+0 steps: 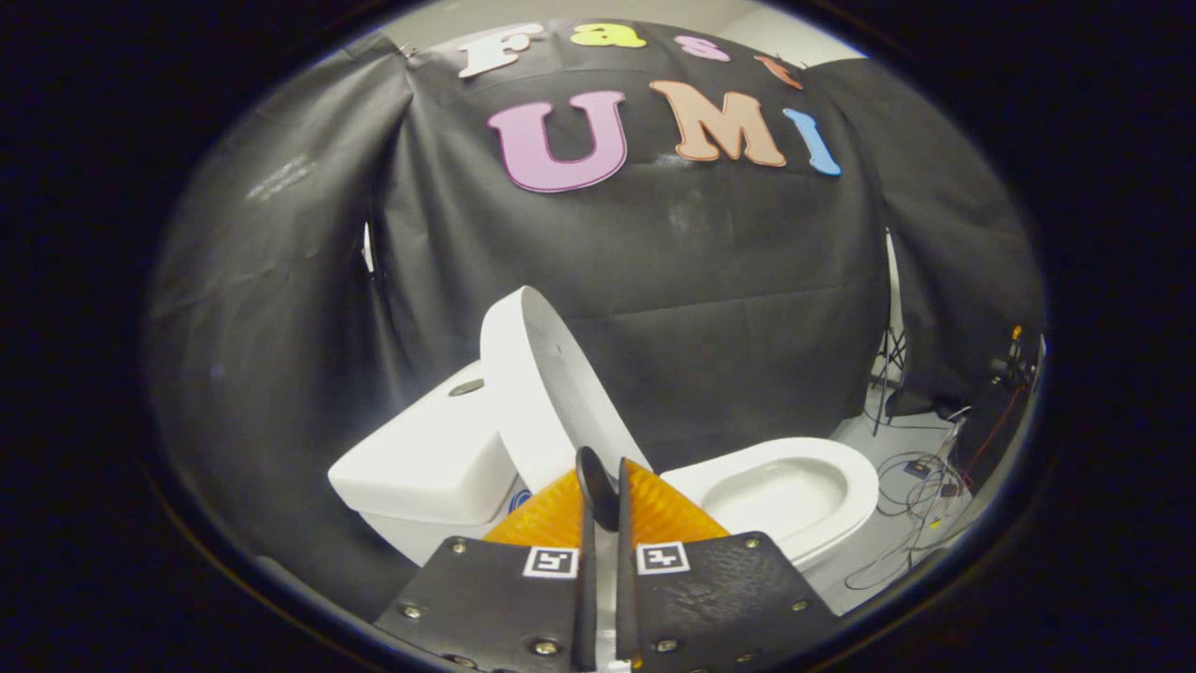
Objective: Open the toilet lid.
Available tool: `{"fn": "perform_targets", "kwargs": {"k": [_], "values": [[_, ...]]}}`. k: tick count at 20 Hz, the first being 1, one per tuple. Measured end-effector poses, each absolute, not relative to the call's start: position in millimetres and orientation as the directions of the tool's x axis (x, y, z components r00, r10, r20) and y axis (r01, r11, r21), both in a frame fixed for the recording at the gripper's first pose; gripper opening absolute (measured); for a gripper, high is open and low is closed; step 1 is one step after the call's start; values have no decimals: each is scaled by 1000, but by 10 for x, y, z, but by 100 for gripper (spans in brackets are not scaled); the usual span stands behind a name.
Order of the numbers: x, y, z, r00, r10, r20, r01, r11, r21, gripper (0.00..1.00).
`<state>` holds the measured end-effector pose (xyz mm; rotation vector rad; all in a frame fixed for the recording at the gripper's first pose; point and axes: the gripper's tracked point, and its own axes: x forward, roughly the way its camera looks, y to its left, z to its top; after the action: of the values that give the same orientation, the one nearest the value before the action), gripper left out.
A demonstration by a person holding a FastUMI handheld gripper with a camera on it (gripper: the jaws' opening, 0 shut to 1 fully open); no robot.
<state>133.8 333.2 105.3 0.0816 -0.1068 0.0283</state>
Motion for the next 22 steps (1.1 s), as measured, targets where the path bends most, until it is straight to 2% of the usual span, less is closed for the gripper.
{"fn": "perform_targets", "kwargs": {"k": [4, 5, 6, 11, 15, 22], "values": [[1373, 3401, 1123, 991, 68, 118, -74, 996, 52, 10], [1352, 3409, 1150, 989, 71, 129, -79, 995, 60, 20], [1344, 3417, 1214, 987, 75, 141, -85, 994, 68, 24], [1294, 3334, 1582, 973, 73, 219, -94, 992, 85, 100], [1151, 3203, 1852, 951, 82, 297, -116, 988, 99, 100], [1035, 2753, 2142, 933, 16, 360, -52, 994, 92, 100]]}}
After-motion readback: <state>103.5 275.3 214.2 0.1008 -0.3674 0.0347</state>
